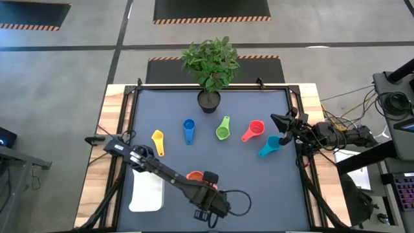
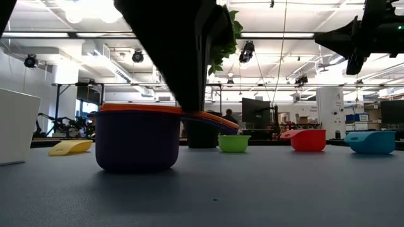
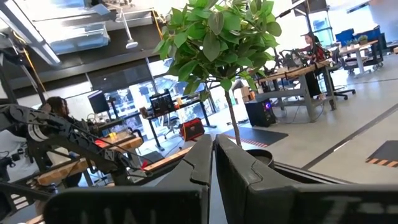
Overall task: Nest measuring cups in basket
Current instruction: Stack the orange measuring cup on top of the violet measuring cup
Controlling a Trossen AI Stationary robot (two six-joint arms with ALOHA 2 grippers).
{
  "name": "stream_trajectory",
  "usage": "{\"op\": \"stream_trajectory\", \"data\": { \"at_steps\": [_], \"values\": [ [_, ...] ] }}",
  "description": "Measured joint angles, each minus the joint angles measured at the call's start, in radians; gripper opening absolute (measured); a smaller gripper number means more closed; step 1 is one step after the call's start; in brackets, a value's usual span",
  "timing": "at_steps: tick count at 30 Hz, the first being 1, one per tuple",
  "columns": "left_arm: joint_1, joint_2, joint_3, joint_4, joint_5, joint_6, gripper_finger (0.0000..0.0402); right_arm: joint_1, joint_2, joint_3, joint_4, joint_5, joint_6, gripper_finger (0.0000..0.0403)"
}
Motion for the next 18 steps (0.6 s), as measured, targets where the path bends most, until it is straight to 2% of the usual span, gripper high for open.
{"op": "stream_trajectory", "data": {
  "at_steps": [6,18],
  "values": [
    [0.02,0.0,-0.024,0.022,0.026,-0.019,0.0,0.0,0.0,0.0,0.0,0.0,0.003,0.0009],
    [0.048,0.0,-0.033,0.038,0.001,-0.043,0.0,0.0,0.0,0.0,0.0,0.0,-0.004,0.0009]
  ]
}}
